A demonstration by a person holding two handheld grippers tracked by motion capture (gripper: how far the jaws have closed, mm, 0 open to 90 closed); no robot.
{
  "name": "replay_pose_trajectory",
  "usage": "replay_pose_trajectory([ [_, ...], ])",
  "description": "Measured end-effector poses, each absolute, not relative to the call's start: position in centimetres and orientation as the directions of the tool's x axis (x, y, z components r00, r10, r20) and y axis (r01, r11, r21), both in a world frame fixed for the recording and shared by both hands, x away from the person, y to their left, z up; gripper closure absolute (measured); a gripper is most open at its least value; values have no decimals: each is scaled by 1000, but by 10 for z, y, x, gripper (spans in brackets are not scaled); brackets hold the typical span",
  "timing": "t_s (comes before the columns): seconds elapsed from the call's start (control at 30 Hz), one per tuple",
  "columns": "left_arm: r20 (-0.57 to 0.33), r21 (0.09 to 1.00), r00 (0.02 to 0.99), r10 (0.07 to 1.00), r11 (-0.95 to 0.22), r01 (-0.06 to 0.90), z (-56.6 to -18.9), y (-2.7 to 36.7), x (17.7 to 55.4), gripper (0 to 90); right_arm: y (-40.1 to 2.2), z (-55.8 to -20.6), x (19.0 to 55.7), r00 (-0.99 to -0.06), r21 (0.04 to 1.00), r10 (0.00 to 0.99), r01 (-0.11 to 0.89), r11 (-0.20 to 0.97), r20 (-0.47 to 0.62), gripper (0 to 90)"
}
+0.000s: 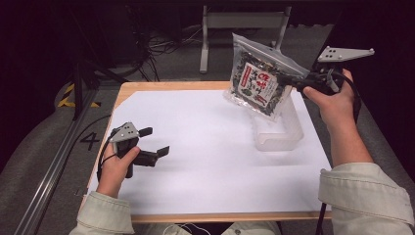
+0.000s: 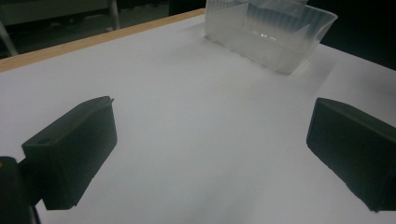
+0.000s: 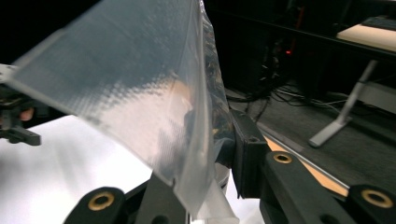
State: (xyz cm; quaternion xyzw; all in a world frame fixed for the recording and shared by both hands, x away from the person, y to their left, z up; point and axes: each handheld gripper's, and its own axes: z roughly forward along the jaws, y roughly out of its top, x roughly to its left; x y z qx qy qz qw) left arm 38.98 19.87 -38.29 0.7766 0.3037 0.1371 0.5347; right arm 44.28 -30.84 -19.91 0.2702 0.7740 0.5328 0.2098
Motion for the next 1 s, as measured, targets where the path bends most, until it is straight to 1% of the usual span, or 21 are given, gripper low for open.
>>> replay_pose_trajectory([
  [0.2, -78, 897, 785, 615, -301, 325, -388, 200, 394, 30, -319, -192, 448, -717, 935, 692, 184, 304, -84, 770],
  [0.6, -82, 890, 788, 611, -311, 334, -388, 201, 394, 32, -337, -195, 453, -640, 932, 764, 220, 288, -85, 770],
  [1.0, -85, 889, 789, 608, -311, 335, -389, 201, 394, 32, -347, -200, 453, -616, 925, 781, 228, 304, -105, 770],
])
